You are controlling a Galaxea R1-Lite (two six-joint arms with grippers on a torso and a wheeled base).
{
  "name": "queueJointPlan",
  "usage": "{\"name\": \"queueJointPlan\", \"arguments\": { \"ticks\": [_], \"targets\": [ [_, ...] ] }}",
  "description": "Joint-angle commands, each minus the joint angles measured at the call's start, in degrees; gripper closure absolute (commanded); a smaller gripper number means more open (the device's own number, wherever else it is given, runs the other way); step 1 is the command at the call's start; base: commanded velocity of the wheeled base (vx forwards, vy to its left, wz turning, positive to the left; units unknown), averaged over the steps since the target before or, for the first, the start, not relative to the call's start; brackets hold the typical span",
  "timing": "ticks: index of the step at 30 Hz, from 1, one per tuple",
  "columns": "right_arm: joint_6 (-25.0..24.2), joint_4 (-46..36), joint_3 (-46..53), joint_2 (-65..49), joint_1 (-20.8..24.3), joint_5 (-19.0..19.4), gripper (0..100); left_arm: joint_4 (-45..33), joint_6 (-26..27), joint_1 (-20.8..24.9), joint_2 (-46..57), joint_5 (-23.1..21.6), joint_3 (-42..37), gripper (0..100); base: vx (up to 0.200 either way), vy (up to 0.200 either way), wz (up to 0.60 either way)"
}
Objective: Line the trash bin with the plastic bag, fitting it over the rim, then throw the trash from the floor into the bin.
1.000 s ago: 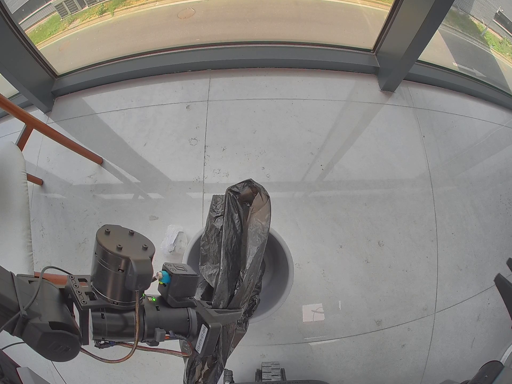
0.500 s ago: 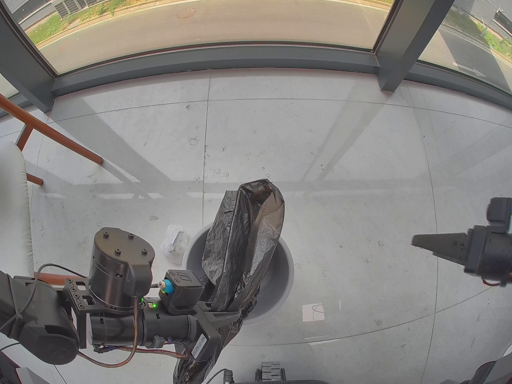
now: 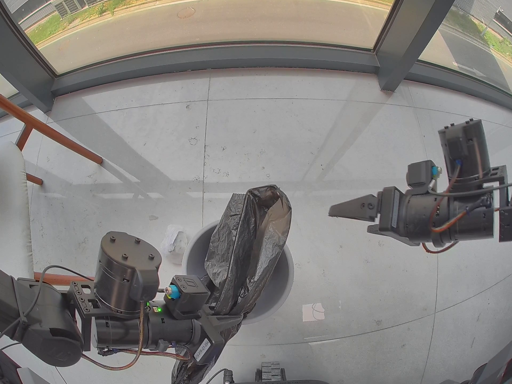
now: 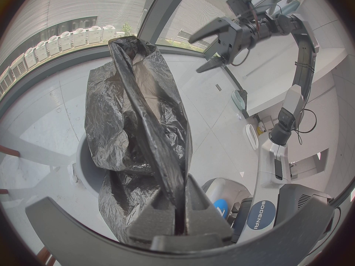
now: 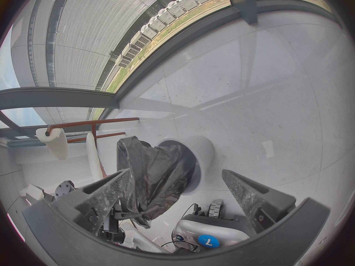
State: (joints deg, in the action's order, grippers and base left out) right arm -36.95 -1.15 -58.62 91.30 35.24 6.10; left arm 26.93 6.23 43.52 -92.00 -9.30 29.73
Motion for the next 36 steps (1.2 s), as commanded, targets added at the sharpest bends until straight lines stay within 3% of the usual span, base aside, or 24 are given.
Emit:
{"name": "queueJointPlan", "arguments": {
  "ticks": [1, 11, 17, 36],
  "targets": [
    [0.12, 0.35, -2.9, 5.47, 2.46, 0.14, 0, 0.14, -0.08, -0.01, -1.6, -0.01, 0.5, 100, 0.0, 0.0, 0.0],
    [0.3, 0.88, -3.51, 10.92, 6.07, 0.94, 0, 0.05, -0.25, -0.01, -1.69, 0.25, 2.08, 100, 0.0, 0.0, 0.0],
    [0.12, 5.19, -5.98, 13.91, 5.98, 0.85, 0, 0.05, -0.6, -0.28, -1.6, 0.25, 1.64, 100, 0.0, 0.0, 0.0],
    [0.48, 5.63, -10.81, 19.89, 5.71, 0.32, 0, 0.05, -1.22, -0.28, -1.69, 1.3, 1.91, 100, 0.0, 0.0, 0.0]
  ]
}}
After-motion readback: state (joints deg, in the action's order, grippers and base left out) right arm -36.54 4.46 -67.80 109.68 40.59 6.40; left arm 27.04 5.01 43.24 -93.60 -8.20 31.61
